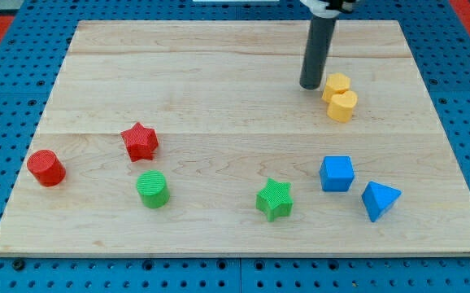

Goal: Push the yellow hexagon to the top of yellow heart

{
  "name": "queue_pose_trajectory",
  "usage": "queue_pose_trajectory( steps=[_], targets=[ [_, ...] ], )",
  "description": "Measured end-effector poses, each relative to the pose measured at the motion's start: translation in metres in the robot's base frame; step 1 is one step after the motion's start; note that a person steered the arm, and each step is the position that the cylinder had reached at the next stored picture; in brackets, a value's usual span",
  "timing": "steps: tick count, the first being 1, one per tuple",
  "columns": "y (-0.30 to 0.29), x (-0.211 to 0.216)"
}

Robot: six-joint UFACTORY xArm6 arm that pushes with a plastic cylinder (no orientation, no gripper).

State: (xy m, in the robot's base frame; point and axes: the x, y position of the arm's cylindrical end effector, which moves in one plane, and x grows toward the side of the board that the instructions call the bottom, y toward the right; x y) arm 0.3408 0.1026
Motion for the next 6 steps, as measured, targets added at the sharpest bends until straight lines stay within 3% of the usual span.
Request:
queue_pose_trajectory(
  steps=[2,3,4,5,6],
  targets=[
    [-0.011,-0.063],
    [-0.052,-0.065],
    [-0.128,-0.051],
    [-0.144,0.000],
    [-0.112,0.044]
  ],
)
